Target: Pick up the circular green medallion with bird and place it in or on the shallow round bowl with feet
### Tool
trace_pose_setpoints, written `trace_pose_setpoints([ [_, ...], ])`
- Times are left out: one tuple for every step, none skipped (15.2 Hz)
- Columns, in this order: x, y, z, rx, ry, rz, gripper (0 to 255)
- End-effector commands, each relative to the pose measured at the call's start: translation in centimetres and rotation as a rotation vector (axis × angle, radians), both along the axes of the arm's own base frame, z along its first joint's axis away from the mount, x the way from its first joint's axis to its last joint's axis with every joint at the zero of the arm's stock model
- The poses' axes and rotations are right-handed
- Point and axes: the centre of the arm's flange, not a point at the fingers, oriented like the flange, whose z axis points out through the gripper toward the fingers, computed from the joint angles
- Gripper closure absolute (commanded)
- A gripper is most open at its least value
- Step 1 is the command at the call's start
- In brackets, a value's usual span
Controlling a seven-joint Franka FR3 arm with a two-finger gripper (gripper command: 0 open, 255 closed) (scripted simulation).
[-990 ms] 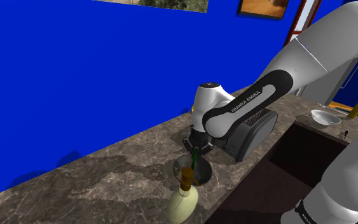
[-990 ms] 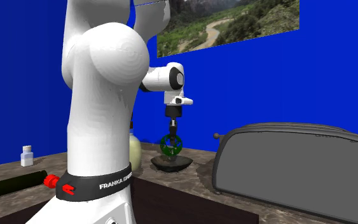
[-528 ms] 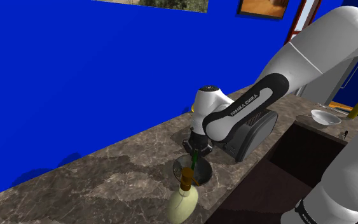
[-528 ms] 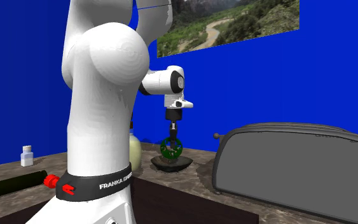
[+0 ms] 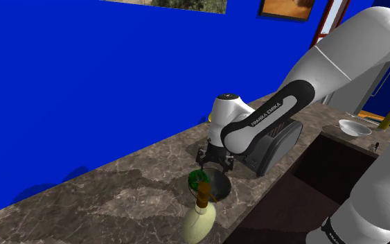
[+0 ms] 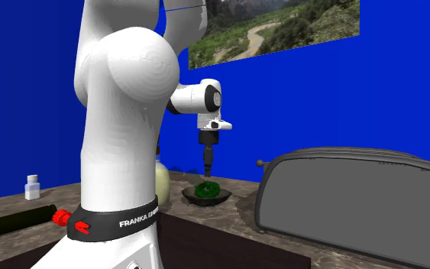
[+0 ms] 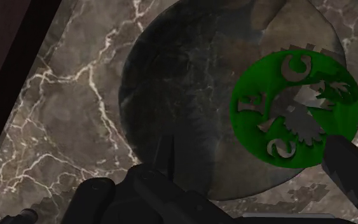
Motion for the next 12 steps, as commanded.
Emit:
trace_pose_setpoints([
  [0.0, 0.0, 1.3, 0.000, 0.000, 0.000, 0],
  [0.0, -0.1, 2.6, 0.000, 0.000, 0.000, 0],
  [0.0, -0.1, 4.0, 0.000, 0.000, 0.000, 0],
  [0.0, -0.2, 5.0, 0.000, 0.000, 0.000, 0],
  [0.0, -0.2, 5.0, 0.000, 0.000, 0.000, 0],
  [0.0, -0.2, 5.0, 0.000, 0.000, 0.000, 0],
  [0.0, -0.2, 5.0, 0.000, 0.000, 0.000, 0],
  [0.0, -0.2, 5.0, 0.000, 0.000, 0.000, 0],
  [0.0, -0.2, 5.0, 0.000, 0.000, 0.000, 0],
  [0.0, -0.2, 5.0, 0.000, 0.000, 0.000, 0],
  [0.0, -0.2, 5.0, 0.000, 0.000, 0.000, 0],
  [0.0, -0.2, 5.0, 0.000, 0.000, 0.000, 0],
])
